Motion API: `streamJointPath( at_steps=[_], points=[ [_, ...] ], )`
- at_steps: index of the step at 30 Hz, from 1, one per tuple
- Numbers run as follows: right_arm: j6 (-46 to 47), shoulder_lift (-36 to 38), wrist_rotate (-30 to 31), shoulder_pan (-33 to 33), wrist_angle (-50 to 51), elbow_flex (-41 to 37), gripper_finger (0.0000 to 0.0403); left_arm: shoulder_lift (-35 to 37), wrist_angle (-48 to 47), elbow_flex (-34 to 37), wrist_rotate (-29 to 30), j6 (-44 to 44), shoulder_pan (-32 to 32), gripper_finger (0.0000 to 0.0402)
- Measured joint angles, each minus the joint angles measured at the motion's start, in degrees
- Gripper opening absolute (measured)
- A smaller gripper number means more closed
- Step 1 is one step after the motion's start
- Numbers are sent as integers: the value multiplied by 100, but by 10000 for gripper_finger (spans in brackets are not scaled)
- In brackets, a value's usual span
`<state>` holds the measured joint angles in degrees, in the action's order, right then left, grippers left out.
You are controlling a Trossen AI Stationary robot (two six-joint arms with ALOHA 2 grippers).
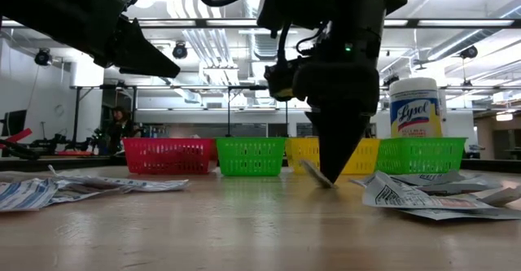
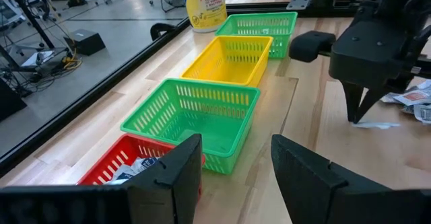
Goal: Pick & Place First Aid Supplies
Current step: Put the green bandage into the right green basket
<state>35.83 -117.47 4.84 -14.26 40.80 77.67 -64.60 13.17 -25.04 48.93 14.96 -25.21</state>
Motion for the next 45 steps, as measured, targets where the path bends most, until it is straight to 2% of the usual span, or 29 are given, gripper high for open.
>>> streamJointPath(
  at_steps=[13,27,33,40,45],
  points=[
    [-26,246,-22,-4,594,-51,8,0,-7,0,0,-2,-2,181],
    [40,993,157,-9,1150,-31,8,0,-7,0,0,0,0,181],
    [152,1404,836,-9,2342,-31,8,0,-9,0,0,0,-2,181],
    [-726,1897,1545,-10,3781,-29,8,0,-11,0,0,0,0,181],
    [-1956,2250,1890,-4,4002,-142,8,0,-13,0,0,0,-1,181]
  ],
)
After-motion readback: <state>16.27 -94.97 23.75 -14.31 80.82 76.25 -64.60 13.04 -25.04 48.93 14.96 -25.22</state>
